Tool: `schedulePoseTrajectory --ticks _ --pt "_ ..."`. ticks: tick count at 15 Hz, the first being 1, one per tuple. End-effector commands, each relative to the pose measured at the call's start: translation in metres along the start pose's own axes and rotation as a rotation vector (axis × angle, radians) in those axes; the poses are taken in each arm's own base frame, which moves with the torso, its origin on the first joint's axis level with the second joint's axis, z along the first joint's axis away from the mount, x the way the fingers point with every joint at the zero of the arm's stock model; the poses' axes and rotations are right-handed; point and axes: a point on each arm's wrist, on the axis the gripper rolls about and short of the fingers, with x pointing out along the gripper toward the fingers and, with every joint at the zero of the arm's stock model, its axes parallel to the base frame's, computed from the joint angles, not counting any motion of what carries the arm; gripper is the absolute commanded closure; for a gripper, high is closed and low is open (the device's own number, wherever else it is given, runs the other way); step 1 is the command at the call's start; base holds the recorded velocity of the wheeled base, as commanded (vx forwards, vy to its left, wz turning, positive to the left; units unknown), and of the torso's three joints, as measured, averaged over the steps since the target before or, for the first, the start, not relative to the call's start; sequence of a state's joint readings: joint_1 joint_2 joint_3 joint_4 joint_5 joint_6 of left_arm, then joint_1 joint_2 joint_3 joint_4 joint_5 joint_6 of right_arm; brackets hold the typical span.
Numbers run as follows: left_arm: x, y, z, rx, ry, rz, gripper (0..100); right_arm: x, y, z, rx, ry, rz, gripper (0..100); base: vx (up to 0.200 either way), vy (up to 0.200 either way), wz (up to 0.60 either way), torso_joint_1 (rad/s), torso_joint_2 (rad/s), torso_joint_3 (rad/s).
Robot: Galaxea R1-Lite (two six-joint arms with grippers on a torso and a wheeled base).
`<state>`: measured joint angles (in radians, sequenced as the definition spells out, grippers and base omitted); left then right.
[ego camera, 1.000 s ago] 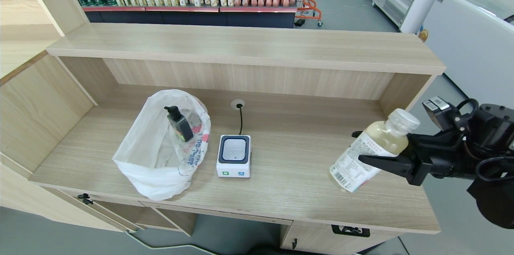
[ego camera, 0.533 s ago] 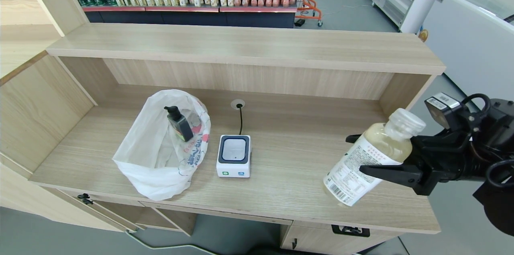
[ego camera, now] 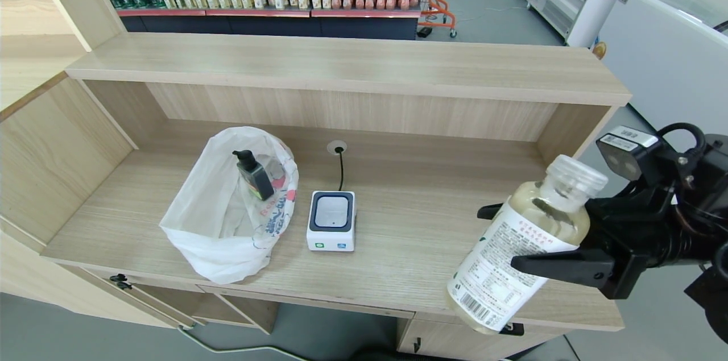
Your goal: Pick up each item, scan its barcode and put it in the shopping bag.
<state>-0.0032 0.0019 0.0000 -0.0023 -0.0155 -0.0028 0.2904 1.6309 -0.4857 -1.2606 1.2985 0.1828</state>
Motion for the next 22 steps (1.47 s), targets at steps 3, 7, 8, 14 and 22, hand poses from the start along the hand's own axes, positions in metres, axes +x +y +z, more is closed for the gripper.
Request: schedulePoseTrajectory --ticks 3,7,8,14,22 --pt "0.000 0.000 0.000 0.000 -0.001 0.000 0 0.001 0.010 0.003 0.068 0.011 0.015 100 0.000 0.000 0.00 0.000 0.00 0.000" --pt "0.000 0.000 0.000 0.000 -0.001 0.000 0 0.003 0.015 0.003 0.176 0.018 0.026 100 0.000 0.000 0.00 0.000 0.00 0.000" --pt "0.000 0.000 0.000 0.000 -0.001 0.000 0 0.003 0.015 0.001 0.181 0.020 0.027 100 0.000 0.000 0.00 0.000 0.00 0.000" --pt "0.000 0.000 0.000 0.000 -0.001 0.000 0 0.008 0.014 -0.009 0.207 0.036 0.061 100 0.000 0.000 0.00 0.000 0.00 0.000" --pt "0.000 0.000 0.000 0.000 -0.001 0.000 0 0.010 0.007 -0.013 0.035 0.043 0.240 100 0.000 0.000 0.00 0.000 0.00 0.000"
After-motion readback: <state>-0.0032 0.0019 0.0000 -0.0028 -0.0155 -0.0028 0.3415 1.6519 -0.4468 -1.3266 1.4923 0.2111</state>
